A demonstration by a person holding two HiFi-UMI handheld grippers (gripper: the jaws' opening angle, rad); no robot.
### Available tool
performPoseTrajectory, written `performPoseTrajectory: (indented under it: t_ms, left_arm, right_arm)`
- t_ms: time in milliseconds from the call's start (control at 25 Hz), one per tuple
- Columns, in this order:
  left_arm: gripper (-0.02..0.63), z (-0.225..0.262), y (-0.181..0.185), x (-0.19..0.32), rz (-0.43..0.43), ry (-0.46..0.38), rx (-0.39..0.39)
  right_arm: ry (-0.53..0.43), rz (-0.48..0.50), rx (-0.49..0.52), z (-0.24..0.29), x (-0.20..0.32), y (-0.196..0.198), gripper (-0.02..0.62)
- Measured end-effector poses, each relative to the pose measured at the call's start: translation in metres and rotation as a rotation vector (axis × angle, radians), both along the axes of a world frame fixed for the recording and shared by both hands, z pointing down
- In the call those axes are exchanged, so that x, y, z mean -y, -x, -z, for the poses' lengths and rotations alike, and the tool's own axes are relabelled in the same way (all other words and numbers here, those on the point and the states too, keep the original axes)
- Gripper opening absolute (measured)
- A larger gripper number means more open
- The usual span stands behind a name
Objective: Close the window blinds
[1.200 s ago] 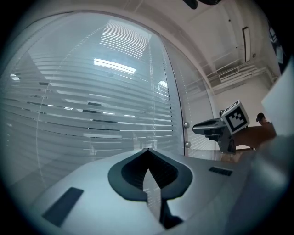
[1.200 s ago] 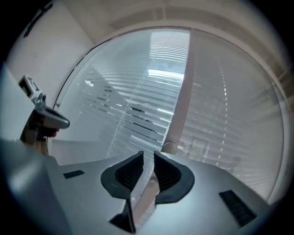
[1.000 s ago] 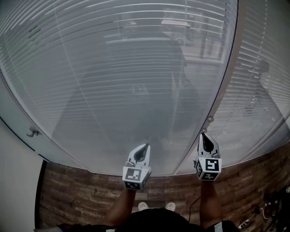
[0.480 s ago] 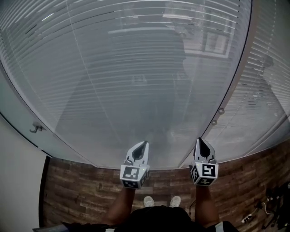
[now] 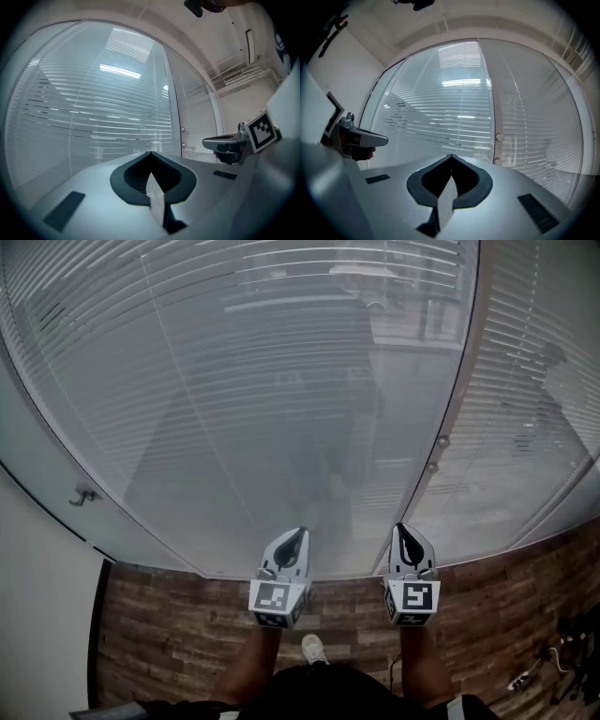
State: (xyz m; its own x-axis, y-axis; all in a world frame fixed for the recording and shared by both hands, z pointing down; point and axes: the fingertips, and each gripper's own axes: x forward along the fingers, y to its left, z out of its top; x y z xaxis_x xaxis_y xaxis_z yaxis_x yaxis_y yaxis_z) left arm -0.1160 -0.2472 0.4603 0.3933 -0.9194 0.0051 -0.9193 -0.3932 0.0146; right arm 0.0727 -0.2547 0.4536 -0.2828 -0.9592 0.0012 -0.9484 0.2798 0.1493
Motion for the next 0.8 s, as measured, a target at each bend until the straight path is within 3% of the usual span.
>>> performPoseTrajectory:
  t_ms: [400, 800]
  left_arm:
    - [0.0, -0.001, -0.04, -0.091, 0.037, 0.001, -0.006]
    - [0.0, 0.003, -0.041, -0.152, 0.076, -0.005, 0.015]
  right_arm:
    - [-0.049, 0.018, -0.006, 0.002, -0.093, -0.045, 0.003]
    - [-0.031, 0.062, 0.008, 0.003, -0.138, -0.037, 0.003]
